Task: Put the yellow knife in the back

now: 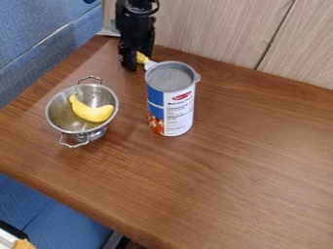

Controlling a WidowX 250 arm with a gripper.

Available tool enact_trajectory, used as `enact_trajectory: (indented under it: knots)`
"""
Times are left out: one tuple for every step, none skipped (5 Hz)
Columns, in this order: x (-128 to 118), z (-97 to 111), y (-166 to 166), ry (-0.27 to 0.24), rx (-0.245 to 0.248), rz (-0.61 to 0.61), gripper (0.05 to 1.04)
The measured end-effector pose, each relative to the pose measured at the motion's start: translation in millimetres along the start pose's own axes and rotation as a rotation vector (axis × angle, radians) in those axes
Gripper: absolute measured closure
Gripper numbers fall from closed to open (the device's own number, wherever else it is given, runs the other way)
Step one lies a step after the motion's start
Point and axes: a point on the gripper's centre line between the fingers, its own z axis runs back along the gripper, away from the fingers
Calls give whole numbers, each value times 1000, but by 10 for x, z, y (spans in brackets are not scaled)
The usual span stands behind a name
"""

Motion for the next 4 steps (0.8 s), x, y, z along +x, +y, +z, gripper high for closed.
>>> enact_trajectory:
  knots:
    - [6,10,15,-1,13,-39,80]
    - [4,24,57,4,43,-63,83]
    - [89,329,0,-12,-11,-56,83]
    - [194,608,-21,-57,-72,-52,83]
